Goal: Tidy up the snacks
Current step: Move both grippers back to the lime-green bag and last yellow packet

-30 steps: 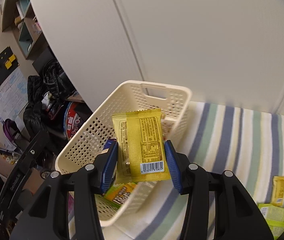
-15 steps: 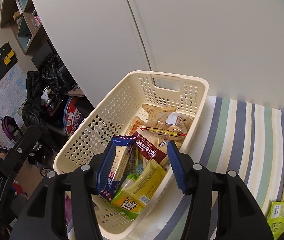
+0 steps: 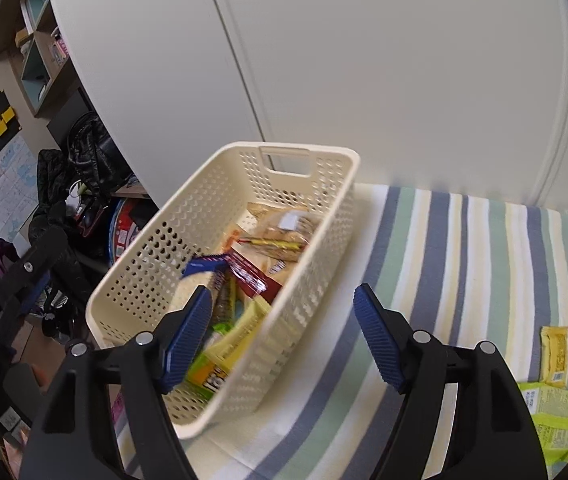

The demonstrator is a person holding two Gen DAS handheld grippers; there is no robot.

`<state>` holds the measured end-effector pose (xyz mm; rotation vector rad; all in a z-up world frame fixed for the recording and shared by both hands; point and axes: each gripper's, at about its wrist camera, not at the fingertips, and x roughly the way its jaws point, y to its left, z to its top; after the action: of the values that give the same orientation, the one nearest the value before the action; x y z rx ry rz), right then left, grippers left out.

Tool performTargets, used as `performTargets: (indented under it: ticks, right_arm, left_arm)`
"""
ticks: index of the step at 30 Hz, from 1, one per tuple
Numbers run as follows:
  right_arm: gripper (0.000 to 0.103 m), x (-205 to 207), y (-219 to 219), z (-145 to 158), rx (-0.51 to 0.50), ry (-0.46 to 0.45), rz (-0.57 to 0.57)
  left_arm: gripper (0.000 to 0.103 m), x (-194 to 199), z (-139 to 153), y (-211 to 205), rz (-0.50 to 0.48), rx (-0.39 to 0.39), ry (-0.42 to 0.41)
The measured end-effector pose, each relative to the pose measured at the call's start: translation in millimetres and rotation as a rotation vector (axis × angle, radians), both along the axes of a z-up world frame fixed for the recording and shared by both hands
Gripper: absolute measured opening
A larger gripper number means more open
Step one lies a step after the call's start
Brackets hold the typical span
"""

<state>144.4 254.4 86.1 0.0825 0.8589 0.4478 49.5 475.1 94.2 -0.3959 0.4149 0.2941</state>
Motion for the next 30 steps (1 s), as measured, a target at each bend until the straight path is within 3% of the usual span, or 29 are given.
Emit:
performTargets:
  ticks: [3, 8, 10, 19, 30]
  right_arm:
    - [0.081, -4.3, -16.5, -6.5, -0.007, 0.012, -0.027]
    - [0.083, -12.6, -51.3, -16.5, -0.002, 0.037, -0.082]
    - [0.09, -19.2, -67.7, -20.3, -0.002, 0.047, -0.105]
    - [0.091, -57.6, -158.5, -41.8, -0.015, 0.134, -0.234]
    - [0.091, -96.6, -243.5, -75.2, 0.104, 0.268, -0.37]
  left_arm:
    - [0.1, 1.0, 1.9, -9.3, -0.02, 0.016, 0.0]
    - [0.1, 3.5, 2.4, -23.0, -0.055, 0.035, 0.004]
    - [0.1, 4.4, 2.3, -27.6, -0.067, 0.039, 0.007]
    - [0.1, 8.3, -0.2, -51.5, -0.136, 0.061, 0.017]
    - [0.1, 10.9, -2.9, -86.2, -0.207, 0.134, 0.034]
